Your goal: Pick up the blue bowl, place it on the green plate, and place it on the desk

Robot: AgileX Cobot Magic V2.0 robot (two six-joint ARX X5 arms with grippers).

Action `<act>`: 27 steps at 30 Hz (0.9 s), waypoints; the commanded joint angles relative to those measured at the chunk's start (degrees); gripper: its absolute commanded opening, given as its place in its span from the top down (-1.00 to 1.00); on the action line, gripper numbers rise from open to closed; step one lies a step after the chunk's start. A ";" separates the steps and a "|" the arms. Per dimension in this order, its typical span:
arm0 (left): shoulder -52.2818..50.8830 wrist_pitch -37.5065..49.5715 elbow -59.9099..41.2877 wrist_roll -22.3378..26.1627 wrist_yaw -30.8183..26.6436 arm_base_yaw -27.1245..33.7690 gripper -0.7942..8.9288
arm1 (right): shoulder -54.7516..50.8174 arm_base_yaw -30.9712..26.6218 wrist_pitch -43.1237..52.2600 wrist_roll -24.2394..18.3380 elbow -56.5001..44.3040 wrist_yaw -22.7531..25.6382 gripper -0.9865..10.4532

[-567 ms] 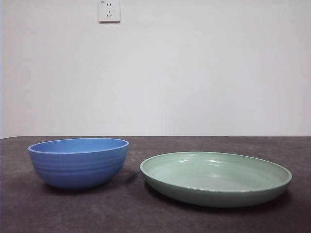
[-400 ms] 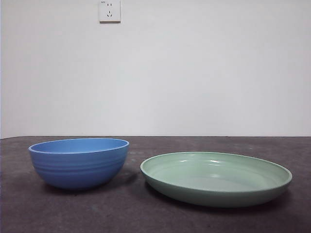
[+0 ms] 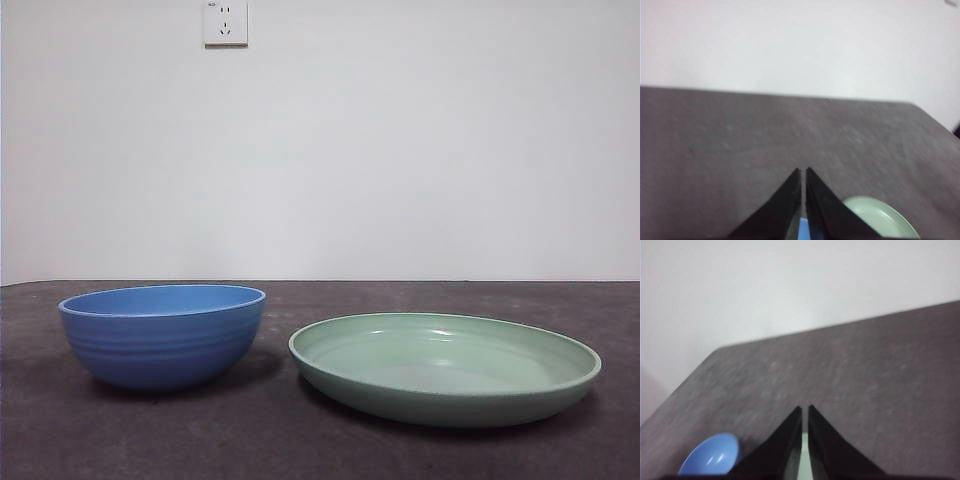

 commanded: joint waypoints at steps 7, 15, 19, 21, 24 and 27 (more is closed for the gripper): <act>13.03 -8.72 12.68 4.79 10.34 -2.49 0.80 | 12.92 -0.02 -9.33 -8.52 11.28 -6.25 0.80; 18.86 -9.46 13.38 7.04 10.69 -3.02 0.75 | 20.41 -0.02 -14.19 -11.67 12.37 -10.45 0.80; 20.72 -11.80 13.38 8.02 10.67 -3.02 0.57 | 22.62 -0.02 -14.67 -13.05 12.37 -10.45 0.80; 21.57 -12.48 13.38 8.13 10.67 -3.02 0.42 | 23.47 -0.02 -14.56 -13.22 12.37 -10.45 0.80; 22.62 -12.85 13.38 8.15 10.62 -3.02 0.14 | 24.48 -0.02 -14.58 -14.32 12.37 -10.45 0.67; 23.30 -12.81 13.38 8.13 10.62 -3.02 -0.20 | 25.05 -0.02 -14.53 -14.49 12.37 -10.05 0.09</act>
